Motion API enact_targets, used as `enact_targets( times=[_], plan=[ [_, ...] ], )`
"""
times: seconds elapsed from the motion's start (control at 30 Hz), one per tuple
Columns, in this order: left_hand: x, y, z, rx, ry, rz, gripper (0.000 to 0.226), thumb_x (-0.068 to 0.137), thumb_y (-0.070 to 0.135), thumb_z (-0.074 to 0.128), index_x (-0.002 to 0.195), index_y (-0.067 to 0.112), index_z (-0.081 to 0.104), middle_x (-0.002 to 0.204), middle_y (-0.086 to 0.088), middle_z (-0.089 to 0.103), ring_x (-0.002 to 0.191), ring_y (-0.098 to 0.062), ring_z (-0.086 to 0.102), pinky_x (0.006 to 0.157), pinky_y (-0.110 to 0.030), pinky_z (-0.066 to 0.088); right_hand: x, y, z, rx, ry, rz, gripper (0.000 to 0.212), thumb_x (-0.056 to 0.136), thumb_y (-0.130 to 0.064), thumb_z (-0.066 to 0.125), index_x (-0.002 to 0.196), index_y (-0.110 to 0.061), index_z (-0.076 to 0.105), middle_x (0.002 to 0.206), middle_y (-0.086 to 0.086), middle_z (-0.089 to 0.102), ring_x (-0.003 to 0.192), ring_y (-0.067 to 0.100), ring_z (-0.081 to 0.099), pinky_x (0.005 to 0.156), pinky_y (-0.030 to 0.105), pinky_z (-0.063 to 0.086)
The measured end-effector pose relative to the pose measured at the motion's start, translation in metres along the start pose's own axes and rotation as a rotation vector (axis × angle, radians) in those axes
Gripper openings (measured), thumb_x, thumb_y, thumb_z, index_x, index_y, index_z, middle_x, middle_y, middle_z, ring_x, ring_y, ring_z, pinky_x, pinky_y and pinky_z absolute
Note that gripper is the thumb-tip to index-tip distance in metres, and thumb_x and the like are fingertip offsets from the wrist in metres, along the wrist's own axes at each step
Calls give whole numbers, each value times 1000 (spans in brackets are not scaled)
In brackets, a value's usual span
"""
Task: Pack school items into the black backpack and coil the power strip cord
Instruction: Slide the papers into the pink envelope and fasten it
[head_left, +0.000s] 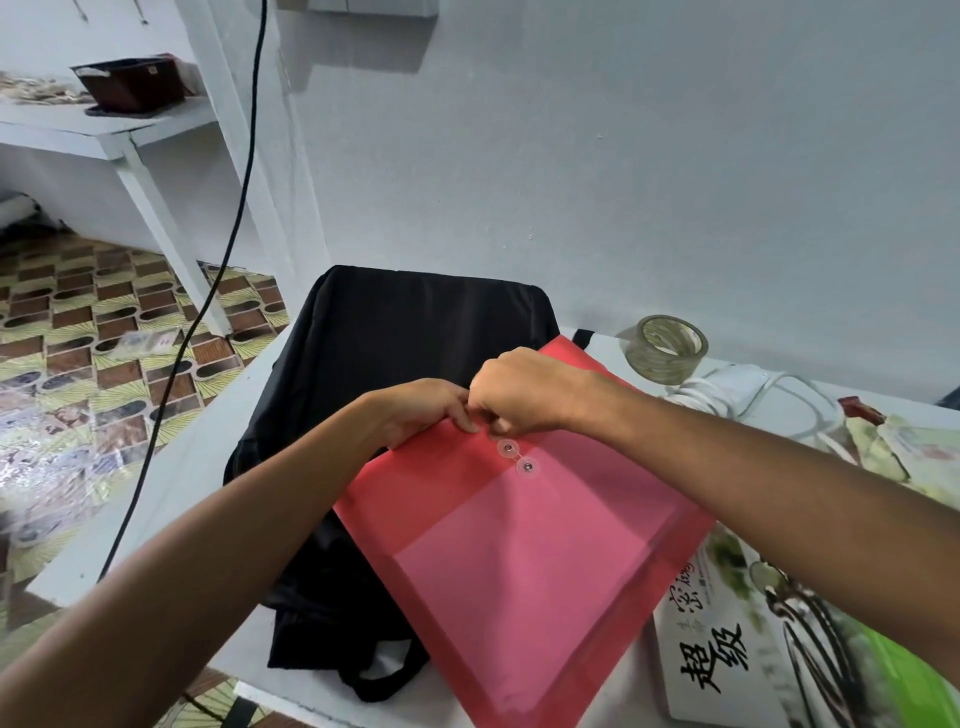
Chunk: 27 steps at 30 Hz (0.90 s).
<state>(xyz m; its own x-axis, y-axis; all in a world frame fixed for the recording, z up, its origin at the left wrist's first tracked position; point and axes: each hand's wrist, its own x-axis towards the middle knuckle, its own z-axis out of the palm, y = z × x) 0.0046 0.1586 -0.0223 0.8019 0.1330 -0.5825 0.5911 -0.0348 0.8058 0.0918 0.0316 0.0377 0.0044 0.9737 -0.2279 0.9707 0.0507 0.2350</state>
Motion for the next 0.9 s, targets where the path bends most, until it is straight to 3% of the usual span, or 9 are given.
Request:
enact_targets(
  times=[0.1,0.2,0.3,0.43,0.5,0.6,0.67,0.8,0.9],
  plan=[
    [0,-2,0,-2,-5,8,29,80,-5,56,101,8,69,96,-13,70,78,-25,66,83,-40,51,-1,4,5,72,5,45,12,81,-23,63,91,-17,66,91,3,66,82,25,62,59,30,35],
    [-1,-1,1,-27,-20,19,26,81,-7,53,92,10,70,89,-11,70,71,-23,67,74,-35,53,-5,8,10,148,18,117,6,79,-21,64,74,-19,60,77,1,60,71,24,56,52,27,31],
    [-2,0,1,-25,-28,24,27,81,-7,53,93,9,71,88,-12,71,70,-23,67,71,-33,54,-8,9,13,210,26,187,29,77,-17,64,57,-21,44,60,-5,45,62,22,49,45,26,25],
    [-1,0,1,-40,-35,15,30,82,-6,53,106,5,68,92,-14,71,72,-24,69,69,-33,56,-11,16,20,389,14,249,27,71,-9,62,52,-22,49,59,-5,54,59,18,54,48,28,37],
    [-2,-2,-1,-60,-33,19,30,83,-6,52,105,6,68,91,-14,70,72,-24,69,71,-35,56,-16,22,28,570,43,255,22,71,-7,61,55,-22,56,57,-7,57,58,10,54,54,32,44],
    [-2,-4,-4,-77,-14,18,30,83,-6,52,107,5,67,94,-16,69,75,-26,68,77,-38,54,-31,25,39,752,130,230,23,73,-4,62,61,-23,61,52,-10,54,52,3,49,51,18,38],
    [-1,-3,-4,-76,-6,19,30,83,-6,52,107,5,67,94,-16,69,75,-26,68,76,-38,55,-40,24,45,776,164,212,19,75,-6,64,64,-21,63,54,-8,55,53,5,48,51,17,35],
    [-1,-3,-3,-66,-1,16,36,83,-6,51,116,2,64,96,-17,69,78,-27,67,77,-38,55,-54,20,49,625,166,149,19,76,-7,60,82,-19,73,75,-8,64,67,7,53,61,26,41],
    [0,-3,-2,-62,12,23,37,84,-7,52,117,3,64,96,-17,69,77,-26,67,76,-37,55,-66,15,40,409,74,127,26,81,-13,57,98,-25,73,93,-7,66,86,16,59,65,24,32]
  ],
)
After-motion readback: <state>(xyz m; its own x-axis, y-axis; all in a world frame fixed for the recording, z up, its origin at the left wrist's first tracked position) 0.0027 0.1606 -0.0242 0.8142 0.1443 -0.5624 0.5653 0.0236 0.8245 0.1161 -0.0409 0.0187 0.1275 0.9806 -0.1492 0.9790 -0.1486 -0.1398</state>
